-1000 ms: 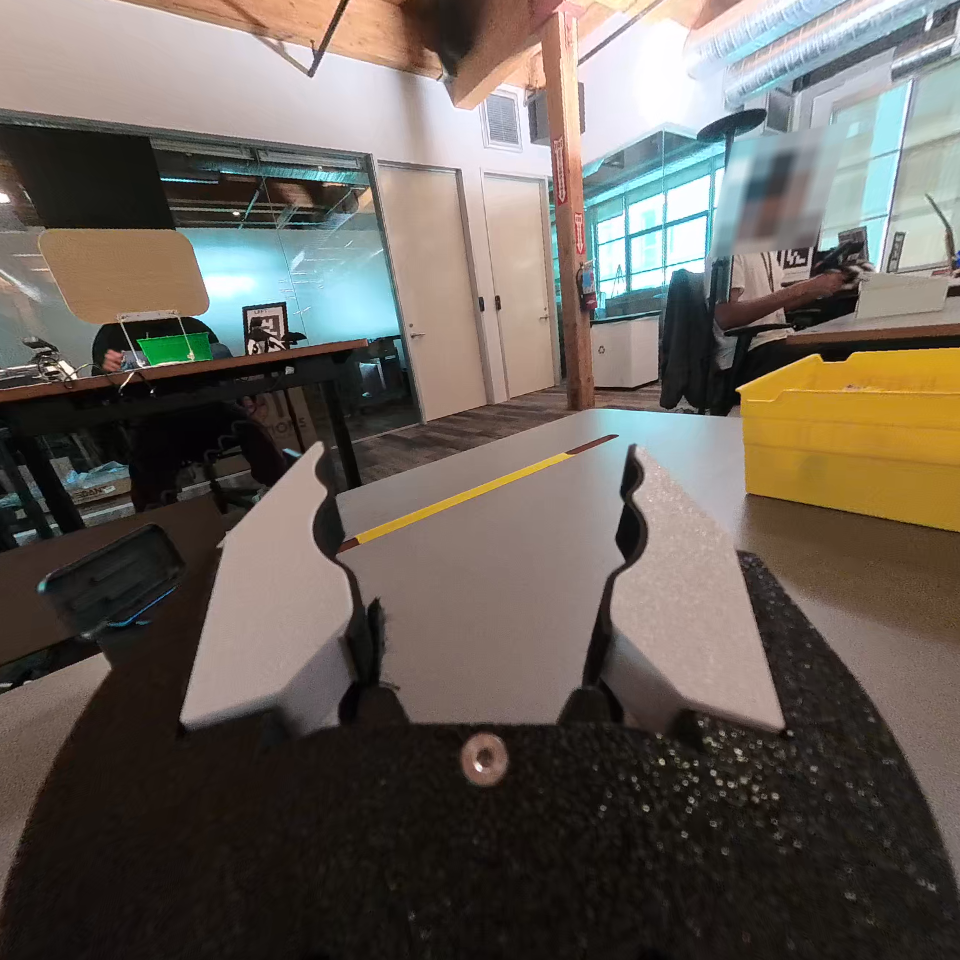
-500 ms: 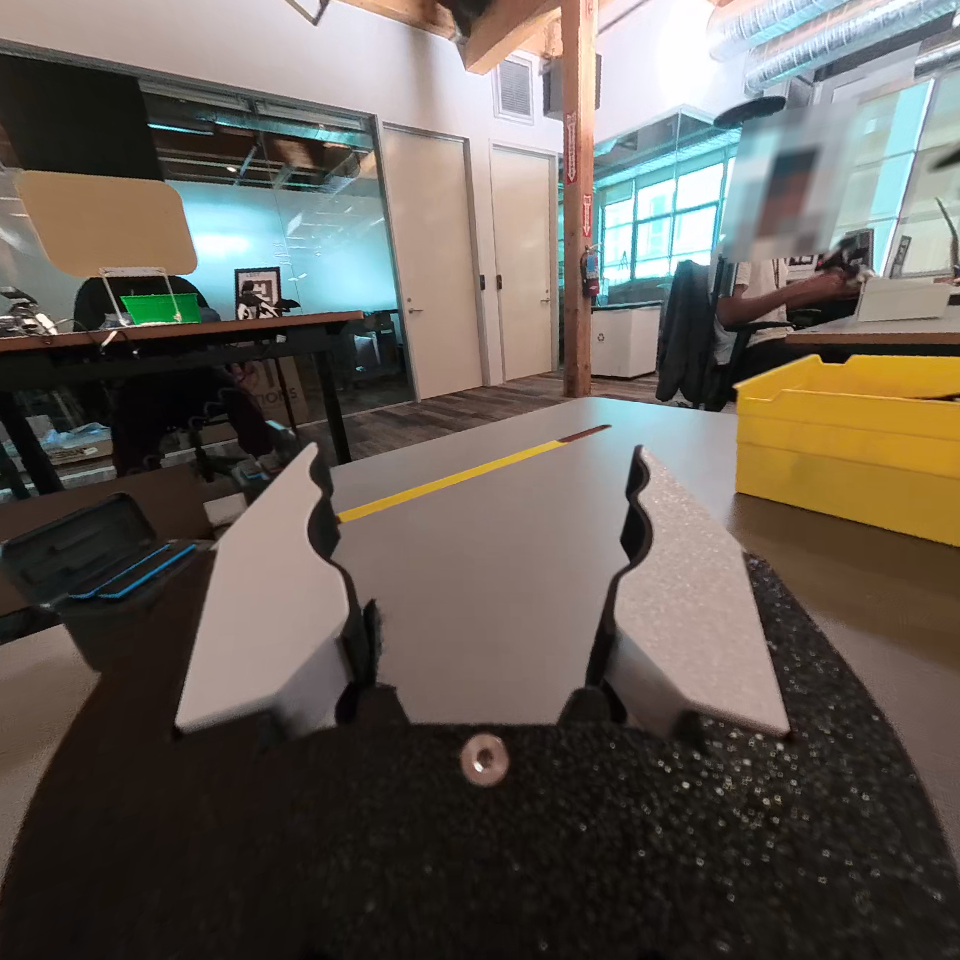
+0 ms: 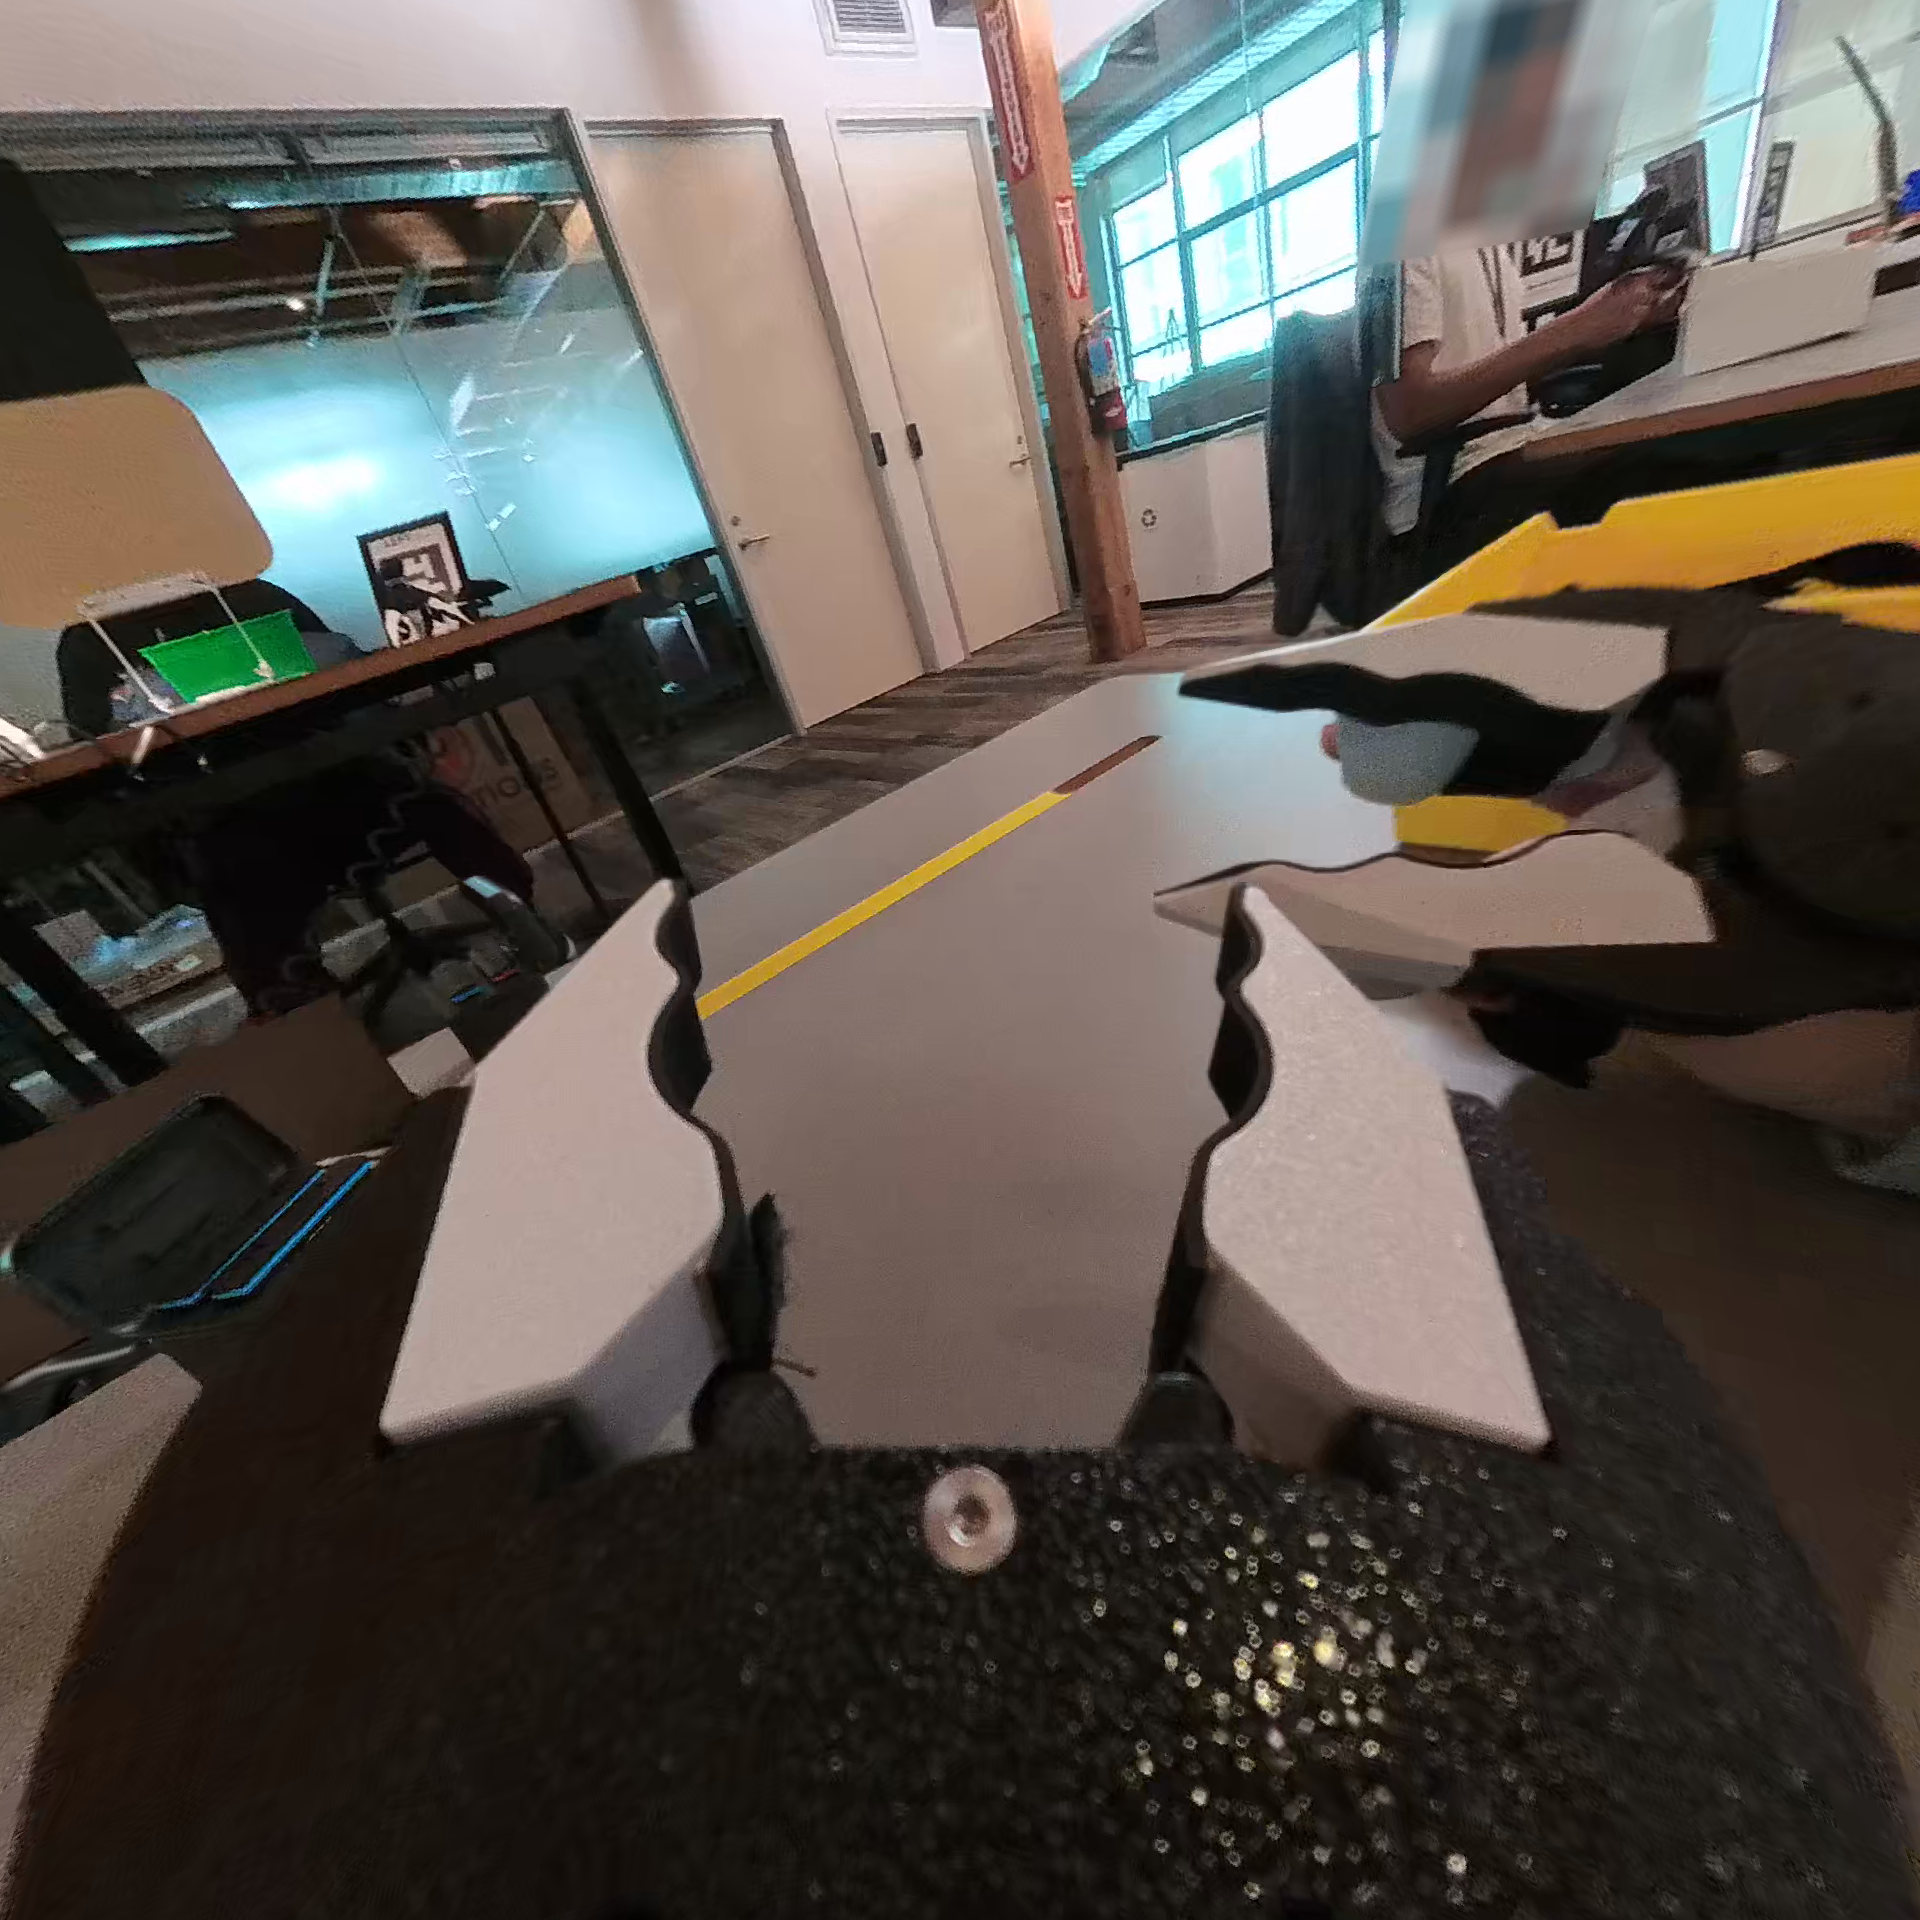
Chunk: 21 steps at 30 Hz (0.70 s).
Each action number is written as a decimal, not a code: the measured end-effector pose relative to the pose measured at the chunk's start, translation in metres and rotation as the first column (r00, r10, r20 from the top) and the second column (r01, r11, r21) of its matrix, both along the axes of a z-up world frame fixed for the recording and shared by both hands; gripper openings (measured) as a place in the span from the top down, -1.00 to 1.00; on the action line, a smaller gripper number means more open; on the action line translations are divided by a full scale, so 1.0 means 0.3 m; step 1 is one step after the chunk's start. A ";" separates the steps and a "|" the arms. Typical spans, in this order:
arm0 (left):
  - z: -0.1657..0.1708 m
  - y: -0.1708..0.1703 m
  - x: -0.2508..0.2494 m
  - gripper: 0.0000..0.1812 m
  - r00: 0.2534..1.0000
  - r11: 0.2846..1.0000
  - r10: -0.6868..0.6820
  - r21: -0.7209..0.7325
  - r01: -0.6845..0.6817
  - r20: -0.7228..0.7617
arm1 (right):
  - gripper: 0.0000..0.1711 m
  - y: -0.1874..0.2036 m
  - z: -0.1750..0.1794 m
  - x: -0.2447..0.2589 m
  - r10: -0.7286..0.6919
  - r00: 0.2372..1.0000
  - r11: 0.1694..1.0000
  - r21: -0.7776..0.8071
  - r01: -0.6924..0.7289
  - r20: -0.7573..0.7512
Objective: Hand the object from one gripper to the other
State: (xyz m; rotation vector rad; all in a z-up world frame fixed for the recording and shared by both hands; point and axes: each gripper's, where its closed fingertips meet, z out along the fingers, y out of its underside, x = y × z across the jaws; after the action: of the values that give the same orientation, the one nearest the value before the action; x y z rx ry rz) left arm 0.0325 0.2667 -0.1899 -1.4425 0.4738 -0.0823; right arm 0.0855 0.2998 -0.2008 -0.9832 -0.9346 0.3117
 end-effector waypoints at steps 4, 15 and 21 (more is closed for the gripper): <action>0.080 -0.118 -0.046 -0.10 0.995 0.988 0.009 -0.155 -0.025 -0.102 | 0.29 0.015 0.025 0.025 0.036 0.993 0.995 -0.093 -0.046 -0.111; -0.054 -0.533 -0.934 -0.01 0.713 0.449 -0.338 -0.771 -0.451 -0.614 | 0.31 0.047 0.003 0.014 0.049 0.988 0.979 -0.190 -0.077 -0.145; -0.129 -0.699 -1.207 0.27 0.661 0.092 -0.470 -0.777 -0.623 -0.585 | 0.34 0.052 -0.011 0.007 0.055 0.990 0.975 -0.209 -0.082 -0.131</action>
State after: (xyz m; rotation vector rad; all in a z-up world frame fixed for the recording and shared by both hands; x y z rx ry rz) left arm -0.3295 0.0571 -0.2287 -3.0337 1.1958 0.4764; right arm 0.0875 0.3155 -0.2041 -1.1162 -0.8338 0.5348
